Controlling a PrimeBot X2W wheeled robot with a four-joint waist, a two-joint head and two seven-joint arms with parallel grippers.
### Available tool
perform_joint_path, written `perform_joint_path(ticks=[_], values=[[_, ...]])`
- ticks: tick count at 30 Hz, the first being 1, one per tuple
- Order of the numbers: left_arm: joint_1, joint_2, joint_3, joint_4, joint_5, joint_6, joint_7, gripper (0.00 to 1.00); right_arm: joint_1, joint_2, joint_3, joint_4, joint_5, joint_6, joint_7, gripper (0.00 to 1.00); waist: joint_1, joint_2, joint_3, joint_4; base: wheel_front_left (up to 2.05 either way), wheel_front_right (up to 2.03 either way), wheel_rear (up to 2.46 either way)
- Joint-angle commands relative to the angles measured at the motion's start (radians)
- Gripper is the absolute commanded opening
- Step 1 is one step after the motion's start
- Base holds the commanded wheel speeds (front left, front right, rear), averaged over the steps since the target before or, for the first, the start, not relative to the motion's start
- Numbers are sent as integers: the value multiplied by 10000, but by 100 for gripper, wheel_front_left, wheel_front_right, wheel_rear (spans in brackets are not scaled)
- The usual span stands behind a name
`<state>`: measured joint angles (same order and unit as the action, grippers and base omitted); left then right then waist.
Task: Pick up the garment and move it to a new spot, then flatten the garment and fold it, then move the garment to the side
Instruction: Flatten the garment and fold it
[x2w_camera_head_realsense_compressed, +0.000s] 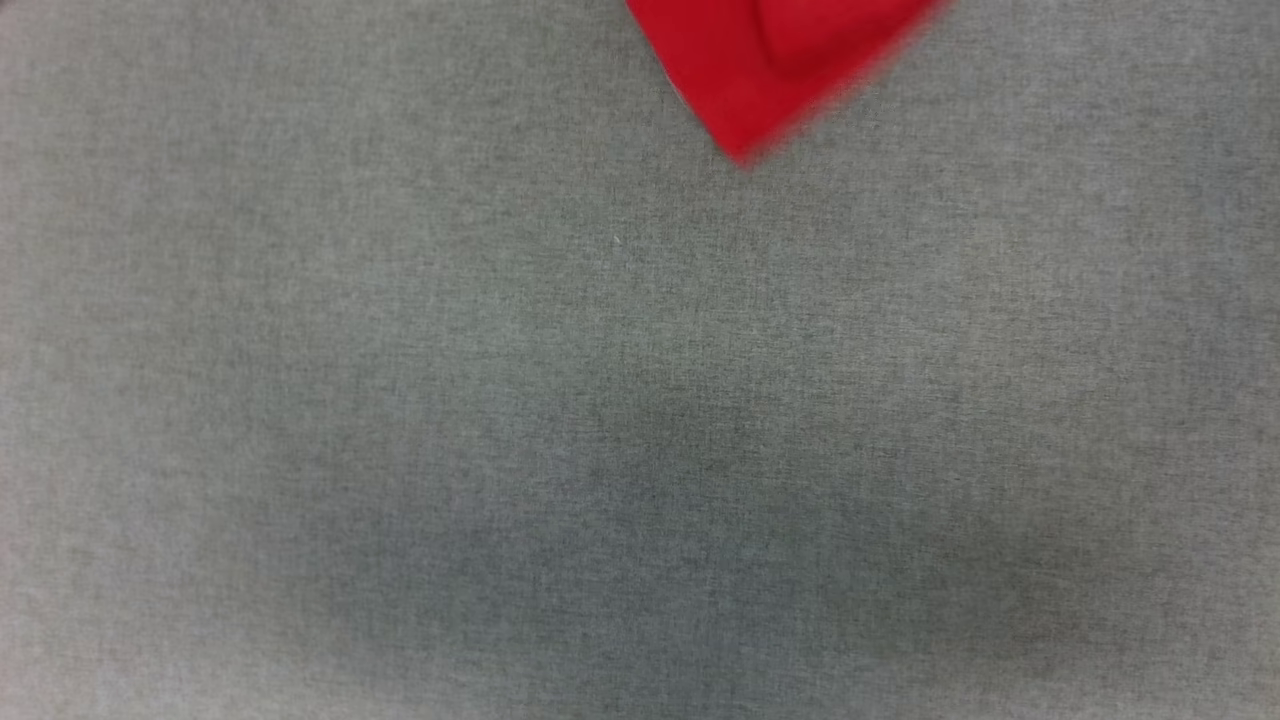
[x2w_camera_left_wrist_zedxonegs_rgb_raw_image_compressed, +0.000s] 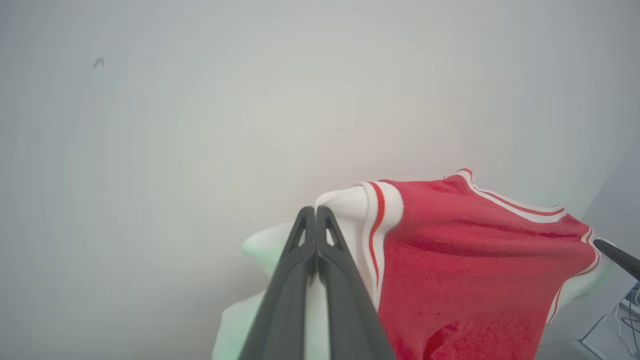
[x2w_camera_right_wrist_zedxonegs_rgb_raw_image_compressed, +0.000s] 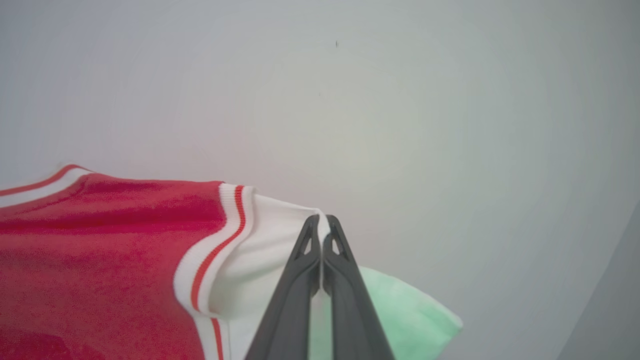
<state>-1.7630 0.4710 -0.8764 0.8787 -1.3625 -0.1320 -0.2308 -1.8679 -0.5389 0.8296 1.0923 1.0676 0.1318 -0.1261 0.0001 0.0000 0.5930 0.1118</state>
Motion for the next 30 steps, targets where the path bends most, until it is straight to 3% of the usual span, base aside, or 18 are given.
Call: perform_joint_path(ticks=[1, 6, 9, 16, 24, 30], values=[[-430, 88, 265, 194, 103, 31, -210, 0, -395, 29, -168, 310, -121, -23, -336, 0, -1, 0, -71, -46, 0, 0, 0], [-1328, -10, 1239, 156, 606, 31, -349, 0, -1444, 376, -423, 989, -416, -23, -1045, 0, -1, 0, -309, -48, 0, 0, 0], [-1060, -116, 1919, -31, 1051, 33, -354, 0, -1584, 352, -431, 1123, -499, -23, -1133, 0, -1, 0, -465, -19, 0, 0, 0], [445, -205, 1561, -526, 771, 31, -299, 0, -560, -73, 54, 580, -422, -23, -597, 0, -1, 0, -774, 59, 0, 0, 0], [3198, 282, 749, -2348, -603, 29, 411, 0, 2089, -1370, 1070, -1924, 124, -18, 253, 0, -1, 0, -1149, 7, 0, 0, 0], [5724, 794, 362, -3843, -1361, 26, 243, 0, 4544, -2595, 1389, -4044, 908, -18, 766, 0, -1, 0, -1547, -108, 0, 0, 0]])
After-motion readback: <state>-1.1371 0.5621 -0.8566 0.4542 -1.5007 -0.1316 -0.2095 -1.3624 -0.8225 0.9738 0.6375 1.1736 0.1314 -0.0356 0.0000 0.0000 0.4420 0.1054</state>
